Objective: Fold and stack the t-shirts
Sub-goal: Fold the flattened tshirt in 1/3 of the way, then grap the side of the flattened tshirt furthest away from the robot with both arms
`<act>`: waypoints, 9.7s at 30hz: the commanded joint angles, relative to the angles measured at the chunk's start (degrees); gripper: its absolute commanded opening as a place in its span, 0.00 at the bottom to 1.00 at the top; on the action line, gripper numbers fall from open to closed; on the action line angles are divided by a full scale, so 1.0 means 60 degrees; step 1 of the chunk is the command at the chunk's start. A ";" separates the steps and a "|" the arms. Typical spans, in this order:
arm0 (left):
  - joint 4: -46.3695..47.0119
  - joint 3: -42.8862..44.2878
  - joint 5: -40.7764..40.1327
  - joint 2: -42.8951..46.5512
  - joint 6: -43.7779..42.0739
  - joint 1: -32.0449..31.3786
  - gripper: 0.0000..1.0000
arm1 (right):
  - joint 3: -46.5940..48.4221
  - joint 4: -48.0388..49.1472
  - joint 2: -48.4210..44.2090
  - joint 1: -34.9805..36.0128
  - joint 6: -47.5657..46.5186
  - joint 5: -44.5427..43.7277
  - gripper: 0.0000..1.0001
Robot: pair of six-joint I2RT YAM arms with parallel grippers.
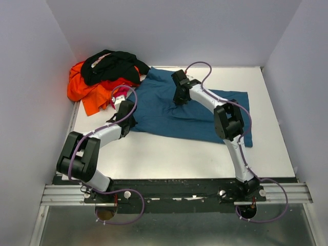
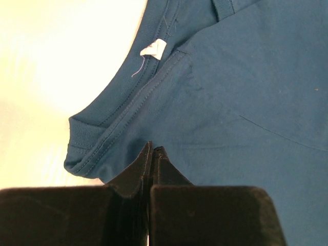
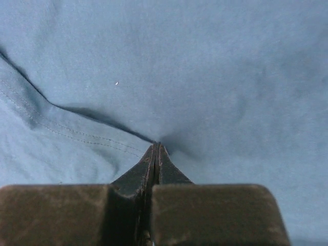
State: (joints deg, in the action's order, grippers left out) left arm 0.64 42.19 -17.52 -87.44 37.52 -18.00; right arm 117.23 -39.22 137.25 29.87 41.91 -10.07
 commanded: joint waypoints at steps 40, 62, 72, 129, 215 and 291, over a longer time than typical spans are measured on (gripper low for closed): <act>-0.1413 -0.1202 0.0209 0.1229 0.4323 0.1154 0.54 | -1.5642 0.2435 -1.3296 -0.4772 0.4514 -0.0021 0.48; -0.0884 -0.1319 0.0210 0.0790 0.5085 0.1213 0.52 | -1.5246 0.2919 -1.2196 -0.4919 0.4573 -0.0988 0.07; -0.0152 -0.1319 0.0079 0.0261 0.5466 0.1213 0.15 | -1.5349 0.2978 -1.2650 -0.4905 0.4250 -0.0608 0.01; -0.0883 0.8137 0.1133 -0.3908 -0.1081 -0.0193 0.69 | -1.3035 0.4999 -1.3267 -0.4919 -0.1682 0.3084 0.64; -0.2481 1.1952 0.3652 -0.8118 -0.1770 0.0905 0.00 | -0.1082 -0.1973 -0.0961 -0.6678 -0.0687 0.0493 0.50; -0.1660 1.0926 0.4502 -0.7414 -0.2166 0.1183 0.00 | 0.1511 -0.2794 0.0401 -0.6003 -0.2195 -0.1310 0.33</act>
State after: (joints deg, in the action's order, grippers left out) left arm -9.96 106.37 9.76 -133.53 25.34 -10.98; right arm 125.36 -57.43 140.79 -5.48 29.78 -16.67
